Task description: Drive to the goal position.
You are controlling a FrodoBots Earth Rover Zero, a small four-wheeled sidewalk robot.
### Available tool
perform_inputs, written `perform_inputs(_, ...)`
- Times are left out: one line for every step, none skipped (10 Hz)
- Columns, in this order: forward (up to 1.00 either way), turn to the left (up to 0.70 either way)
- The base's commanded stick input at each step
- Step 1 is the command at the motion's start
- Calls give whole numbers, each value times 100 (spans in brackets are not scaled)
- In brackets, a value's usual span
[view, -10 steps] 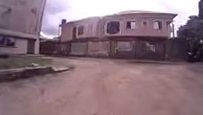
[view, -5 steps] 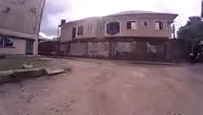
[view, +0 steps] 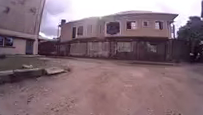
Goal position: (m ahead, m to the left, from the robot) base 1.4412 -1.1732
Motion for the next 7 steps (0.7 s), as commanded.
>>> perform_inputs(50,8)
perform_inputs(50,26)
perform_inputs(50,54)
perform_inputs(50,58)
perform_inputs(50,56)
perform_inputs(50,28)
perform_inputs(50,-42)
